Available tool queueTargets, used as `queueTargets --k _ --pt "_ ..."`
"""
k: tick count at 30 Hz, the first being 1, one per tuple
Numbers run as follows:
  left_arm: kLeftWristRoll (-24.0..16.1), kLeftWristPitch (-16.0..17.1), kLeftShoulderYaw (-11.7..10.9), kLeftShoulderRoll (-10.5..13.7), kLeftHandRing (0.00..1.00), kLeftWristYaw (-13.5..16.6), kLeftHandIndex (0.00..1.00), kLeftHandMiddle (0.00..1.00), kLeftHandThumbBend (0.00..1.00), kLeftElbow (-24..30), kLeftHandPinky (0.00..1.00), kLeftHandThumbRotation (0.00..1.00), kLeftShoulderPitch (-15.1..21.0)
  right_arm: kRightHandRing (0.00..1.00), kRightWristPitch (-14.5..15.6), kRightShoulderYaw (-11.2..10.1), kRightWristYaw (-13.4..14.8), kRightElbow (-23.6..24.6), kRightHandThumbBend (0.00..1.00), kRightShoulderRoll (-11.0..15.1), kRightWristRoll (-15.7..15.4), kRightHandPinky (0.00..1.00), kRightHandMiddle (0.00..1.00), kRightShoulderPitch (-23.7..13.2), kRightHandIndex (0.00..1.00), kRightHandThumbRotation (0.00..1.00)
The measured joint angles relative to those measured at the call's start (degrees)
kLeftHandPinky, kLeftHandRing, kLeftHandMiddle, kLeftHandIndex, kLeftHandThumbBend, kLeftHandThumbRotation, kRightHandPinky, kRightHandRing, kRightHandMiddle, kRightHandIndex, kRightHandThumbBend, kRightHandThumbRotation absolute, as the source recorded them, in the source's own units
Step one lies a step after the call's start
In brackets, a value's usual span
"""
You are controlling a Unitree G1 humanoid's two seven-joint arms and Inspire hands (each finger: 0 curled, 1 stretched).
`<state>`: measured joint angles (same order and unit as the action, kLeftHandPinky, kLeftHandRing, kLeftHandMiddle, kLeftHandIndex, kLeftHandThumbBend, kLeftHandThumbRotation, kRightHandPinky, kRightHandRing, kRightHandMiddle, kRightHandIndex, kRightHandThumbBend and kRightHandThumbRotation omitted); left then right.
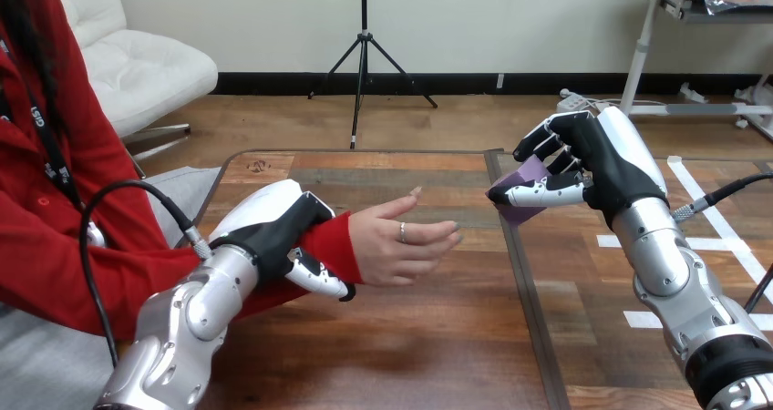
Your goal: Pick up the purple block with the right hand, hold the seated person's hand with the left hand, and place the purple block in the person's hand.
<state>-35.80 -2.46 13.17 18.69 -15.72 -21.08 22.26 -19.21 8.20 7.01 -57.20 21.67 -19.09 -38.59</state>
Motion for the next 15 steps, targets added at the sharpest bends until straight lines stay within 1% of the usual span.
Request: queueTargets --k 15 --pt "-0.3 0.0 0.0 -1.6 0.24 0.0 0.35 0.34 0.62 -0.9 0.18 0.00 0.7 0.35 0.0 0.0 0.0 0.0 0.79 0.0 0.0 0.31 0.42 0.0 0.46 0.00"
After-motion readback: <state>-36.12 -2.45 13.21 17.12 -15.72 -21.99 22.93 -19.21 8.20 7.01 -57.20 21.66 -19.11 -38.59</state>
